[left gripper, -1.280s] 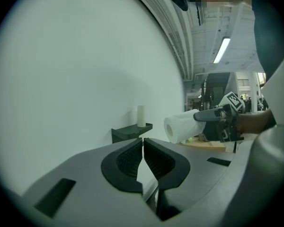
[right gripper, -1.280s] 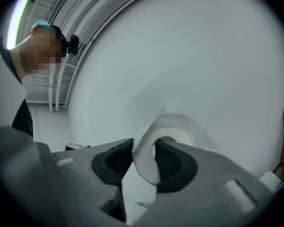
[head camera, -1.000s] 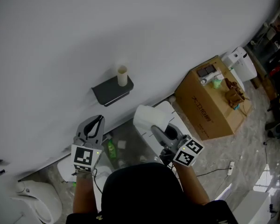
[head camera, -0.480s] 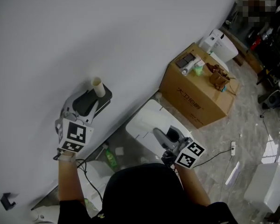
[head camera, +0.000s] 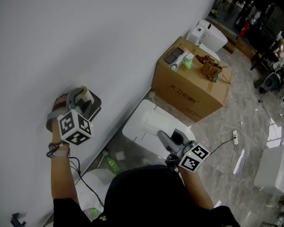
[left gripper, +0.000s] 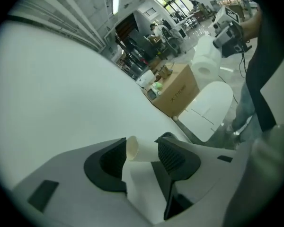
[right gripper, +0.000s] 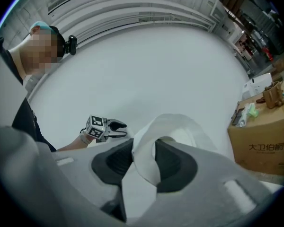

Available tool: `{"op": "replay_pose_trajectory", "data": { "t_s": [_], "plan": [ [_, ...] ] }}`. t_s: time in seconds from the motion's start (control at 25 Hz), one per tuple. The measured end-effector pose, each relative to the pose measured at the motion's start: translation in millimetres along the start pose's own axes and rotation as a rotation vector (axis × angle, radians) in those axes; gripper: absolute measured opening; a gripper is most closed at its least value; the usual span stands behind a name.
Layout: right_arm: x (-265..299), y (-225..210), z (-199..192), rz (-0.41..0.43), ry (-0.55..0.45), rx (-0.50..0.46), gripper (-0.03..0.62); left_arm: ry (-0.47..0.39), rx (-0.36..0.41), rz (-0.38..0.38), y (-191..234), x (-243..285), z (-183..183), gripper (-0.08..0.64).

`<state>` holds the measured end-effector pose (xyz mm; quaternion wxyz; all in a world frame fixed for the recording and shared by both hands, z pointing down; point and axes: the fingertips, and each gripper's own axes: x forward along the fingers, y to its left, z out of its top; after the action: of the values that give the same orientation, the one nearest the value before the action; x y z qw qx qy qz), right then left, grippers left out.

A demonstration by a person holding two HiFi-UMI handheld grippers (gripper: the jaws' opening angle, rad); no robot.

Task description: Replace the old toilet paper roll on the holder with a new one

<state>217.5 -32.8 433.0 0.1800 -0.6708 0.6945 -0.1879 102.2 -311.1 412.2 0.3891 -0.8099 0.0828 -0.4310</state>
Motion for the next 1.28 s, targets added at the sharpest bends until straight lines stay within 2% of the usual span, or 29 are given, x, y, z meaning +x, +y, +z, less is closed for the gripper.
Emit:
{"op": "replay_pose_trajectory", "data": {
  "t_s": [0.2, 0.36, 0.44, 0.6, 0.68, 0.92, 1.28],
  "plan": [
    [-8.5, -3.8, 2.8, -0.027, -0.017, 0.001, 0.137, 0.071, 0.06, -0.061, -4.2, 18.6, -11.9, 0.207],
    [-15.1, -8.5, 2.3, -0.042, -0.022, -0.001, 0.137, 0.086, 0.089, -0.061, -5.3, 23.9, -14.8, 0.204],
    [-17.8, -10.0, 2.1, -0.047, -0.026, 0.0, 0.136, 0.083, 0.09, -0.053, -5.7, 22.0, -14.3, 0.158],
    [-20.9, -8.7, 2.6, -0.043, -0.027, 0.003, 0.137, 0.077, 0.067, -0.061, -8.6, 13.1, -13.0, 0.131],
    [-20.2, -8.1, 2.0, -0.035, -0.023, 0.003, 0.137, 0.077, 0.048, -0.064, -10.8, 10.1, -14.7, 0.072],
    [-15.6, -5.0, 0.4, 0.002, -0.008, 0.007, 0.137, 0.051, -0.034, -0.039, -15.5, -6.1, -18.9, 0.048],
    [4.5, 6.6, -4.1, 0.102, 0.04, 0.007, 0.137, -0.028, -0.26, 0.081, -14.2, -65.0, -35.6, 0.032]
  ]
}}
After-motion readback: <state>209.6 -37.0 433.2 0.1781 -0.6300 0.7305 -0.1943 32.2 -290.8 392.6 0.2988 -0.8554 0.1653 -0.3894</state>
